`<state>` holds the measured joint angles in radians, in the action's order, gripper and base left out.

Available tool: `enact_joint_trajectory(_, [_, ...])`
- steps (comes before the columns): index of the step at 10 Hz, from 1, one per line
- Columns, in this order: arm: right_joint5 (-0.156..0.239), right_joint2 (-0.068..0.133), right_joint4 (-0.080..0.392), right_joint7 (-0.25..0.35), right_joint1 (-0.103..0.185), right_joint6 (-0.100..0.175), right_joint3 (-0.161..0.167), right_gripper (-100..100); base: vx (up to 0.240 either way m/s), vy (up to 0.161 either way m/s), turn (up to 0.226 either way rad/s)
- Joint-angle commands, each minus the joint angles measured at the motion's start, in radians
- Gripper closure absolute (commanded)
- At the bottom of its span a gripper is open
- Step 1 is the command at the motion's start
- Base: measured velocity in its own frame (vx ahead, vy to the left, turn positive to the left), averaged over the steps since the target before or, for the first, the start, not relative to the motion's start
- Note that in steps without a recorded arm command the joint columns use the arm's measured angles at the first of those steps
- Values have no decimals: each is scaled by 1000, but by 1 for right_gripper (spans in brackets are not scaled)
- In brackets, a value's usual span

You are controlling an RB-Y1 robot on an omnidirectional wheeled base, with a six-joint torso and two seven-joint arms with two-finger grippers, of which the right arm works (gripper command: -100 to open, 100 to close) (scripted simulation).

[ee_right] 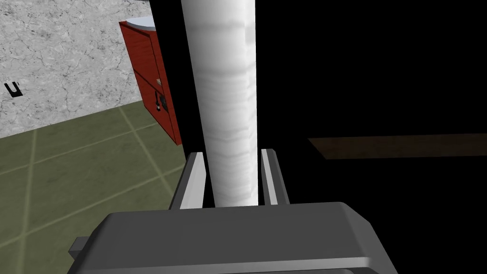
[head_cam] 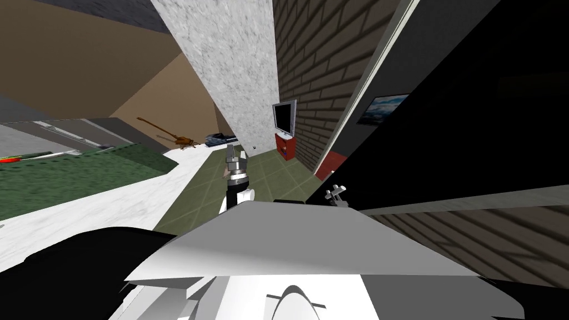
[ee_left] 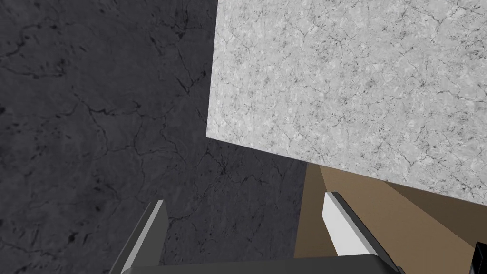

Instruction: Pull the door open

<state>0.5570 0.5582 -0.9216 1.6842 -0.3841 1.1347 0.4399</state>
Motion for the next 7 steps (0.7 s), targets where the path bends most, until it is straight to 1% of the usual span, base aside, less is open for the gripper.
enact_joint_trajectory(1, [-4, 5, 11, 9, 3, 10, 5, 100, -118, -7, 118])
enact_joint_trajectory(3, [-7, 9, 20, 17, 6, 19, 10, 100, -182, -34, 115])
enact_joint_trajectory(7, [-18, 23, 51, 43, 15, 47, 26, 100, -201, -38, 128])
